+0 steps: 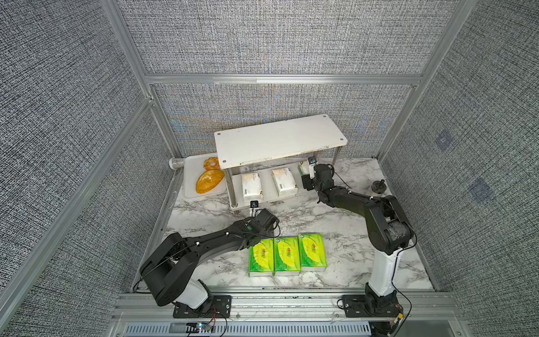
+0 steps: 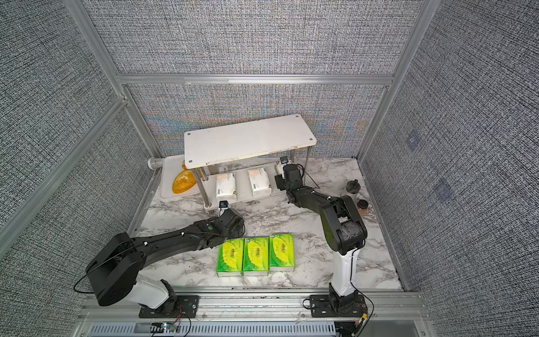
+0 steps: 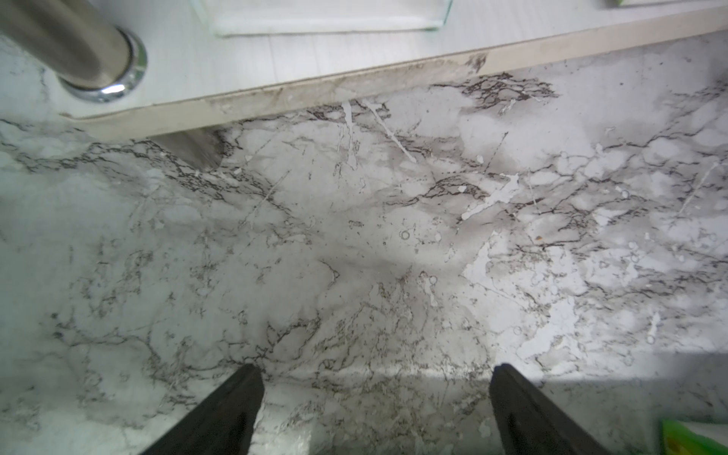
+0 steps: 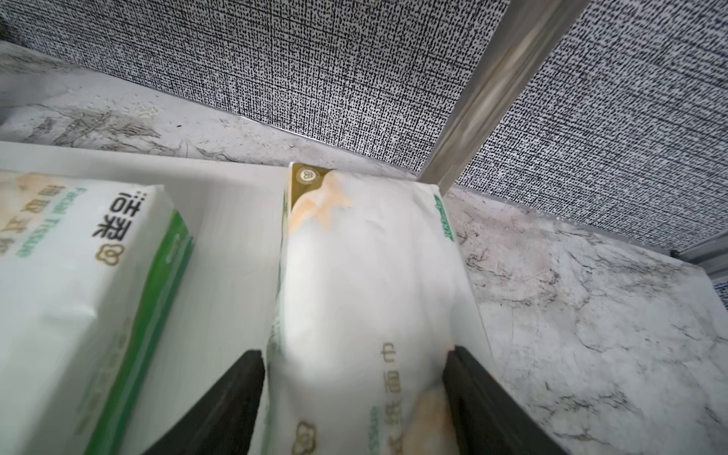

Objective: Place the tissue boxes on the shelf by color
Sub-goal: Place a box of tissues on the shelf, then adjust the box of tissues on the shelf.

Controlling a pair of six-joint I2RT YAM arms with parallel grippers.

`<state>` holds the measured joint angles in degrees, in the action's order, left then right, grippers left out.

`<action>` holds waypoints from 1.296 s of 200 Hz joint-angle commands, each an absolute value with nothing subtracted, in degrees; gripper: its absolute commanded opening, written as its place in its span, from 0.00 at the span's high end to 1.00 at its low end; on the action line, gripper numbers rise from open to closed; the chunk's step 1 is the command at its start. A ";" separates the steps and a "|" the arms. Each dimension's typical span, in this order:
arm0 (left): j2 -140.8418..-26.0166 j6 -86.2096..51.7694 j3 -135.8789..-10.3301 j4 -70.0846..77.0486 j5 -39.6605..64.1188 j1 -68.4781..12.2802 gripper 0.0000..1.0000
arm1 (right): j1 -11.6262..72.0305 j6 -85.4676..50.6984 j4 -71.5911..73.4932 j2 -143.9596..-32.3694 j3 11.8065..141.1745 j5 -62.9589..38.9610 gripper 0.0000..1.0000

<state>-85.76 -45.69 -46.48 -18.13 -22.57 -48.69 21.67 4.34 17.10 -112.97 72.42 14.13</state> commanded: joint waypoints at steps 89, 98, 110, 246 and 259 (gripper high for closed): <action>-84.31 -45.53 -47.67 -20.17 -23.27 -48.60 0.05 | 22.06 -0.75 14.67 -102.75 69.85 6.05 0.13; -84.04 -45.42 -47.98 -20.62 -23.42 -48.60 0.05 | 22.63 -1.18 14.62 -101.26 69.37 4.72 0.12; -83.67 -45.35 -48.38 -20.96 -23.47 -48.65 0.05 | 23.33 -1.55 14.10 -100.35 69.17 2.96 0.12; -77.96 -47.72 -42.85 -21.18 -23.49 -47.56 0.04 | 28.45 -14.05 15.48 -111.23 71.34 -6.69 0.15; -77.24 -47.68 -42.50 -21.42 -23.71 -47.30 0.04 | 28.66 -14.37 15.12 -112.46 72.25 -6.53 0.16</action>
<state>-78.26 -47.35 -42.92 -20.71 -22.57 -47.68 28.40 -12.88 15.03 -110.76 70.89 -6.46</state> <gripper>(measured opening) 0.961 0.852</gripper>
